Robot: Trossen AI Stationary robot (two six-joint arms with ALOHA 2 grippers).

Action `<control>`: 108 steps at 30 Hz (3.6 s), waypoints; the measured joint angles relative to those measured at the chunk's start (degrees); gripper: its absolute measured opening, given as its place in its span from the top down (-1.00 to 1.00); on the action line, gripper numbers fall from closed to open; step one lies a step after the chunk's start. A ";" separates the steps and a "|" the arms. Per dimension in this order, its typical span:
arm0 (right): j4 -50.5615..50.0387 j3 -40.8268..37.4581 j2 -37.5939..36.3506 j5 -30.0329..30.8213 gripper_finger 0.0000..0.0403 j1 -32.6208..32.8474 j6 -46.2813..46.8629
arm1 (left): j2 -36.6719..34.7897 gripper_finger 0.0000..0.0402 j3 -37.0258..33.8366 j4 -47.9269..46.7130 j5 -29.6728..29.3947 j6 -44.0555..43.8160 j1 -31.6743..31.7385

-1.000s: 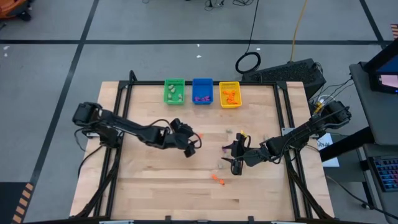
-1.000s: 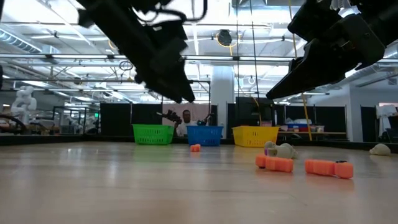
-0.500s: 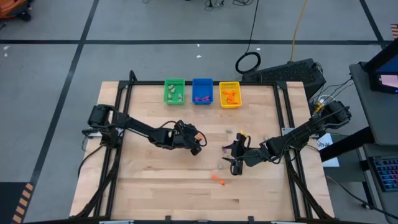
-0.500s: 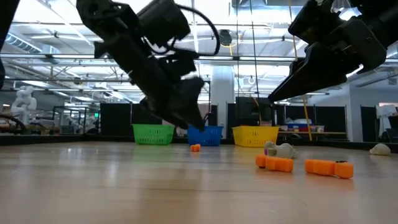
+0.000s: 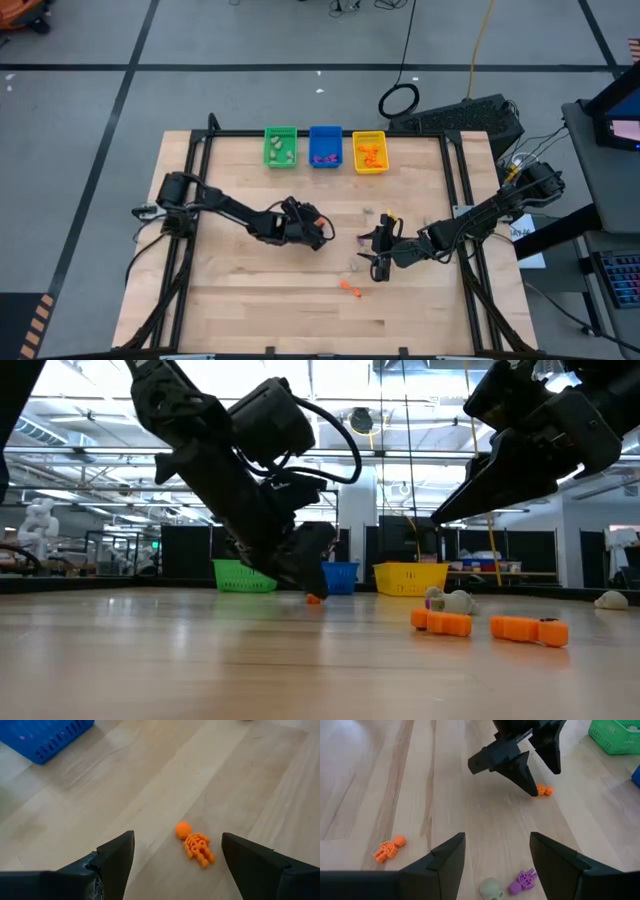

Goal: Sort Halloween decoration
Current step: Put the orange skeleton toy into the yellow bin

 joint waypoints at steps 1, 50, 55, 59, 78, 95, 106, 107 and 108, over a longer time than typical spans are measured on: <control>0.00 0.00 0.00 0.00 -0.04 0.00 0.00 | 0.11 -0.49 0.00 0.00 -0.13 -0.01 -0.04; 0.86 0.00 0.00 0.14 -0.04 0.01 -0.25 | -12.98 0.91 -0.11 2.29 2.84 25.35 -8.18; 1.10 0.00 0.00 0.22 -0.04 0.01 -0.27 | -15.40 0.91 -0.11 2.85 2.76 32.28 -9.81; 1.48 0.00 0.00 0.24 -0.04 0.00 -0.67 | -16.57 0.91 -0.11 4.00 2.51 33.68 -10.49; 19.50 0.00 0.02 0.04 -0.05 -0.24 -13.36 | -16.61 0.91 -0.07 9.55 16.54 58.12 -10.92; 28.87 3.08 6.84 -4.50 -0.16 -0.22 -21.36 | -16.60 0.91 -0.02 13.35 21.68 66.09 -10.92; 28.74 3.37 6.84 -4.52 0.03 -0.04 -20.87 | -16.58 0.91 -0.02 12.56 21.70 64.53 -10.92; 28.73 3.37 6.84 -4.54 0.05 -0.04 -20.86 | -16.58 0.91 -0.02 12.56 21.70 64.53 -10.92; 28.73 3.37 6.84 -4.61 0.06 -0.04 -20.86 | -16.58 0.91 -0.02 12.56 21.70 64.53 -10.92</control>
